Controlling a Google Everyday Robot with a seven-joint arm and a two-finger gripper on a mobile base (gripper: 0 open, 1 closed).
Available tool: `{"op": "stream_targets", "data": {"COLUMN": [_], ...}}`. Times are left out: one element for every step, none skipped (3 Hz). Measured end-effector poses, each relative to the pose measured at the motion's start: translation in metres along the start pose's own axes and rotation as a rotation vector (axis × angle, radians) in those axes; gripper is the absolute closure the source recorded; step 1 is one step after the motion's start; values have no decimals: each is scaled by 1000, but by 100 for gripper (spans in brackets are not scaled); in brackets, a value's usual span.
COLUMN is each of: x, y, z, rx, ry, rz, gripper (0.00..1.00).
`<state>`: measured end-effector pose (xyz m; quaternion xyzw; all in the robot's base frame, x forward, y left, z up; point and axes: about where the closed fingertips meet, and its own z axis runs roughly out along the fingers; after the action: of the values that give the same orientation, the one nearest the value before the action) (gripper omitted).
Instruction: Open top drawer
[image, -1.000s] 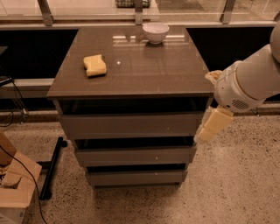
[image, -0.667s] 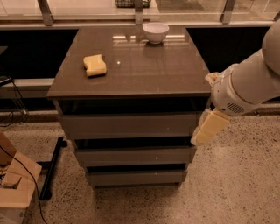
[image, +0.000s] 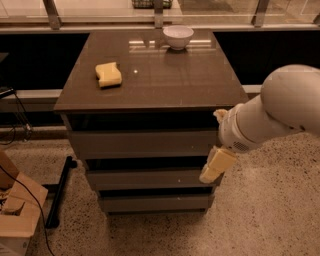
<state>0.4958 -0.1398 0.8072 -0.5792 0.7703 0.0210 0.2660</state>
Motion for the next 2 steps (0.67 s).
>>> {"op": "stream_targets", "data": {"x": [4, -8], "y": [7, -2], "z": [41, 77], "rx": [-44, -49], "ry": [-48, -116], "rz": [42, 90], "gripper": [0, 0]}}
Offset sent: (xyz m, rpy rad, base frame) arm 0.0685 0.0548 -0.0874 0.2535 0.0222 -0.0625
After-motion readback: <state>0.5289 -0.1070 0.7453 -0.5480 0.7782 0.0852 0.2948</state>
